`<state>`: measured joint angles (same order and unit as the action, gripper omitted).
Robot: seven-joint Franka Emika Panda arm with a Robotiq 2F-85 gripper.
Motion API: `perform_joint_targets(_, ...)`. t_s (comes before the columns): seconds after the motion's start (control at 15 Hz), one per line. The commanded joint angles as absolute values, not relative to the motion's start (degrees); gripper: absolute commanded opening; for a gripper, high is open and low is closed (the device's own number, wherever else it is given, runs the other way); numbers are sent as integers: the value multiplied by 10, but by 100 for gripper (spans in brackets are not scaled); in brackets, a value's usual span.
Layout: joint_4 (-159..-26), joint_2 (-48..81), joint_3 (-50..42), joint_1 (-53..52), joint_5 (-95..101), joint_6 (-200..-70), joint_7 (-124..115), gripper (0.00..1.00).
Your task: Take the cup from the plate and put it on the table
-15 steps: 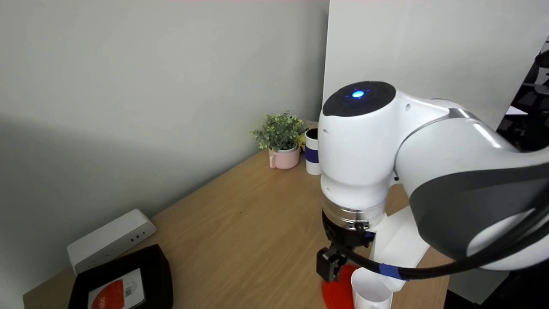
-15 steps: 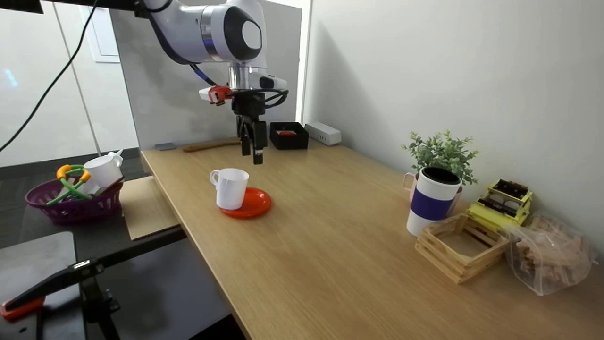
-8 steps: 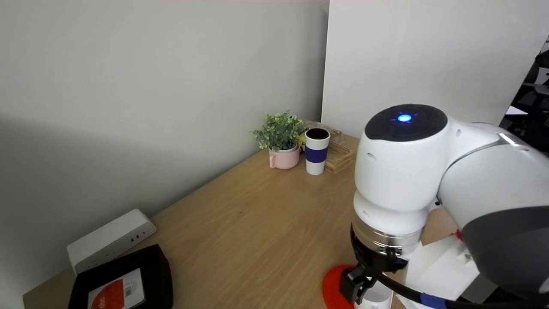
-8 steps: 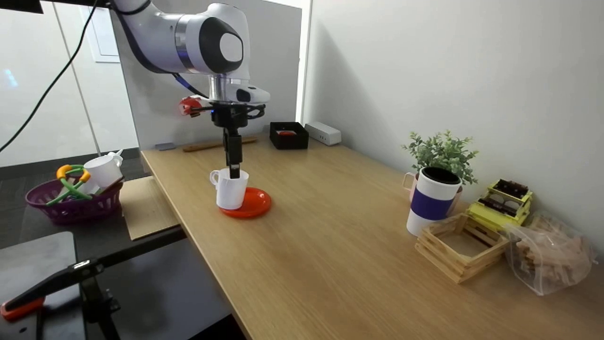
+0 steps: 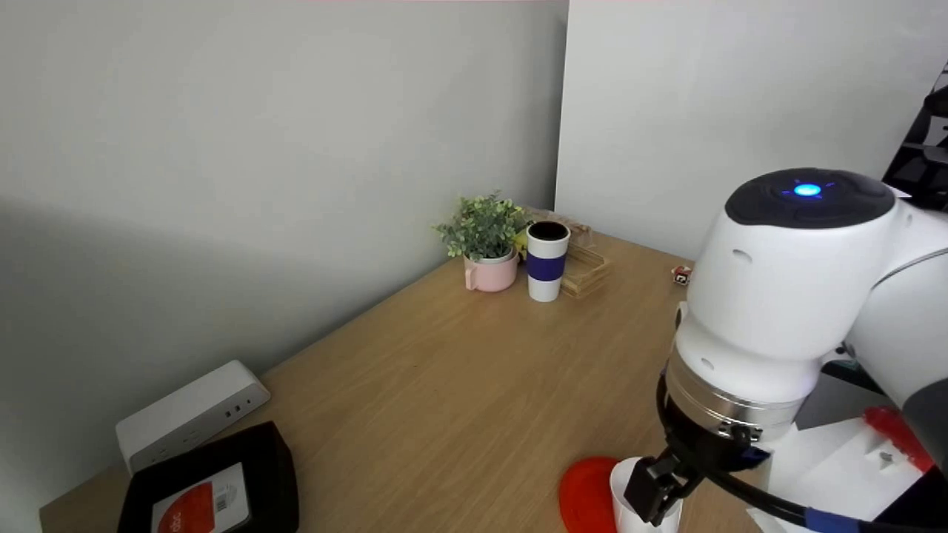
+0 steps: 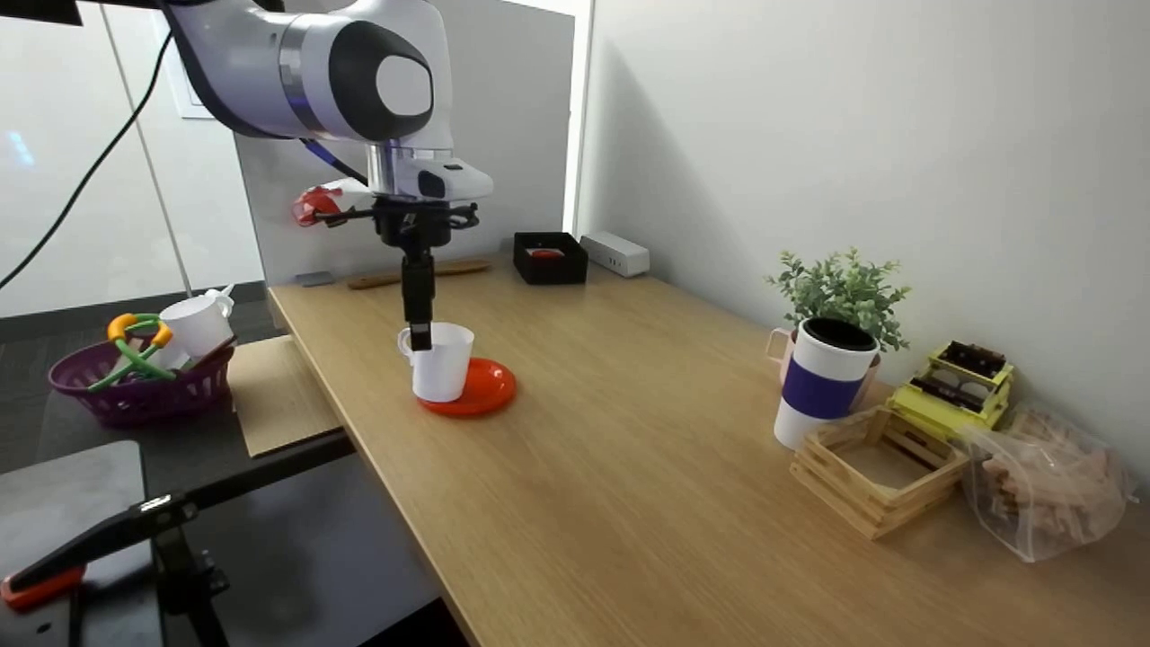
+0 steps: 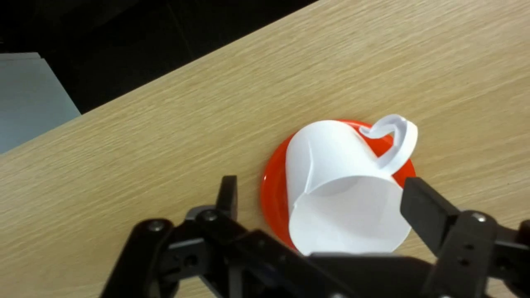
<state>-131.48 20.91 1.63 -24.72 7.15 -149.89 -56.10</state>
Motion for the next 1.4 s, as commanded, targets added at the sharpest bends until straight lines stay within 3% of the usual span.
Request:
perform_joint_targets(0.0,-1345,177,25,-237,75,-1514,-567,100)
perform_joint_targets(1.33,-1301,227,59,-161,-25,-1514,-416,100)
